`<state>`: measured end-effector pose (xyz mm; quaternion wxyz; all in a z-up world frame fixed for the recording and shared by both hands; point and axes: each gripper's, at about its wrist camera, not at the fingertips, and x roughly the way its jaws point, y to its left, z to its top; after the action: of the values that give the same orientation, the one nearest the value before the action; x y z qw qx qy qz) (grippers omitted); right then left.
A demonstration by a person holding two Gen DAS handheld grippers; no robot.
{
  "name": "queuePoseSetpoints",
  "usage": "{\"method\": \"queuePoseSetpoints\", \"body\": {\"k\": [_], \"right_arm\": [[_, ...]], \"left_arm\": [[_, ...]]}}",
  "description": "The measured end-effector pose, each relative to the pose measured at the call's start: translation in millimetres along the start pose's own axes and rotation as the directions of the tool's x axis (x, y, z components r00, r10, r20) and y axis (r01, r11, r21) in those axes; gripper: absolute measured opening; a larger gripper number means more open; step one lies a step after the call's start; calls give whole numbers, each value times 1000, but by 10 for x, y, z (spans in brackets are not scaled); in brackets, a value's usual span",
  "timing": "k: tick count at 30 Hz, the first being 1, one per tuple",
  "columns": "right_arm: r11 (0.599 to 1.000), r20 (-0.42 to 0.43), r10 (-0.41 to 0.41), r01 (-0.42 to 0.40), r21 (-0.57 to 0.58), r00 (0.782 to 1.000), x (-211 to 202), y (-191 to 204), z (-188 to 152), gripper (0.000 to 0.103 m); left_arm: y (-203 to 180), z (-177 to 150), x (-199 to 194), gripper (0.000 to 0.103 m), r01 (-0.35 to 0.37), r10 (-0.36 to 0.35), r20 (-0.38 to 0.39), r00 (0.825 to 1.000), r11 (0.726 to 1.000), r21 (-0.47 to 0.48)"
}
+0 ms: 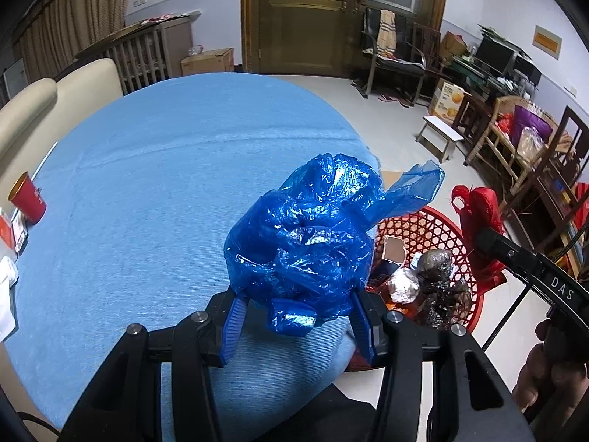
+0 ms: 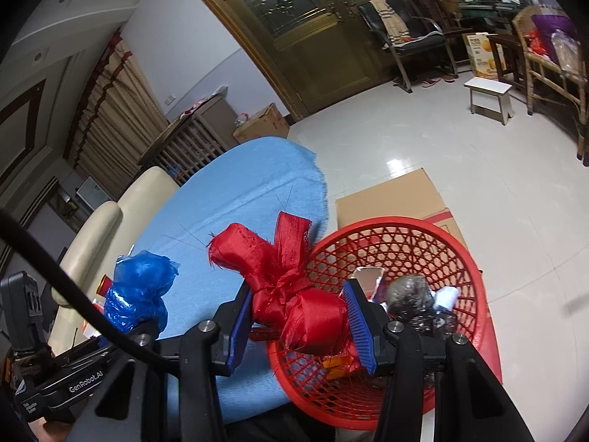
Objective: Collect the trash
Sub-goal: 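Carry the blue bag with left gripper while right carries red bag toward basket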
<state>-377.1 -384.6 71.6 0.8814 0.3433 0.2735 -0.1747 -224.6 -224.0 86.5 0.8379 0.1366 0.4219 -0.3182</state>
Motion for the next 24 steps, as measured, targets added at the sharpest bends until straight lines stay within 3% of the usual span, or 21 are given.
{"method": "queuePoseSetpoints", "body": {"k": [24], "right_arm": [[997, 16, -46, 45, 69, 999, -110, -385, 53, 51]], "left_arm": [[-410, 76, 101, 52, 37, -34, -25, 999, 992, 118]]}}
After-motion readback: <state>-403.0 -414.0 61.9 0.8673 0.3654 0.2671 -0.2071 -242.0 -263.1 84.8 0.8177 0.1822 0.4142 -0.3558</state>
